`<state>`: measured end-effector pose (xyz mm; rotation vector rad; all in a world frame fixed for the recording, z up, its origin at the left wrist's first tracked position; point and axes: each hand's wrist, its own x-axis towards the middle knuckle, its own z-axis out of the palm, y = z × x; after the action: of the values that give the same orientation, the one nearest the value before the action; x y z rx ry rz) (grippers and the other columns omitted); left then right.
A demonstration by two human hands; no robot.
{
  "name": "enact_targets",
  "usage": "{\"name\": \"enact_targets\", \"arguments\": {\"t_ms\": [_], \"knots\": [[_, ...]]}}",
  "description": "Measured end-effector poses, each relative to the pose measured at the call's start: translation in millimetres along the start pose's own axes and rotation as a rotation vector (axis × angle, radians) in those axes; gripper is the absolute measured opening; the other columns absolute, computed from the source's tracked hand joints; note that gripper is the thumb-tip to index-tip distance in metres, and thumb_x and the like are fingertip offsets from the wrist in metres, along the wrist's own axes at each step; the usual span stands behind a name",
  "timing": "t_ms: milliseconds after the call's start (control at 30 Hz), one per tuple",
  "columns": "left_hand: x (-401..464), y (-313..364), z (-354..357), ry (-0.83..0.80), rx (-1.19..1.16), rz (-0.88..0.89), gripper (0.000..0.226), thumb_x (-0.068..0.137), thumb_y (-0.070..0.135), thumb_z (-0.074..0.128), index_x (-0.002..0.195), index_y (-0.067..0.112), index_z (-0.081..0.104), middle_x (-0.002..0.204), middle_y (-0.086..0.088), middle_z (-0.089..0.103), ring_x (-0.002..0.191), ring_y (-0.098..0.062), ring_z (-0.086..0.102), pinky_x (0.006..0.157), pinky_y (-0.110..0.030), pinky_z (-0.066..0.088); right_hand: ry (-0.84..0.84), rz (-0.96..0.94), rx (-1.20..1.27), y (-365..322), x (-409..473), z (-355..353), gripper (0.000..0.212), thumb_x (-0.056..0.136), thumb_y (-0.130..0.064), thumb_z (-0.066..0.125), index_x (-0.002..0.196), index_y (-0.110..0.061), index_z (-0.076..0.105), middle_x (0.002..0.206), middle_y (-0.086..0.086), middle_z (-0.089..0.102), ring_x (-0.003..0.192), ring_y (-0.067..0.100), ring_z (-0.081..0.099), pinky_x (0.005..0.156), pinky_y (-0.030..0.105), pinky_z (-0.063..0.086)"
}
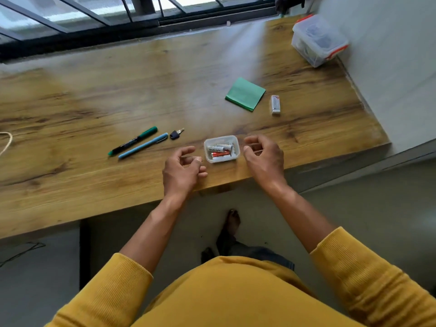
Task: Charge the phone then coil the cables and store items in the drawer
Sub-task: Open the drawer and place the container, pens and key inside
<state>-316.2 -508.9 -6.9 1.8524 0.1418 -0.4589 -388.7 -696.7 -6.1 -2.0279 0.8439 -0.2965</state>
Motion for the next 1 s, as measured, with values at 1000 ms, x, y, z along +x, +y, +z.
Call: {"name": "enact_targets", "arguments": {"t_ms": [1000], "knots": [[-26.1,-98.1,153.6,0.382,-1.391,-0.835,0.072,0.108,0.060,0.019,0.127,0.005,0.061,0.133,-0.018,0.065,0.113,-0.031,0.062,0.113,-0.046,0.043,0.042,1.175,1.122,160.3,16.2,4.3,0.051,0.111,-0.053,0.022,0.109,-0.015,0.056,0.118,0.017,0.065,0.105,0.031,0.062,0.092,0.043,0.050]]}}
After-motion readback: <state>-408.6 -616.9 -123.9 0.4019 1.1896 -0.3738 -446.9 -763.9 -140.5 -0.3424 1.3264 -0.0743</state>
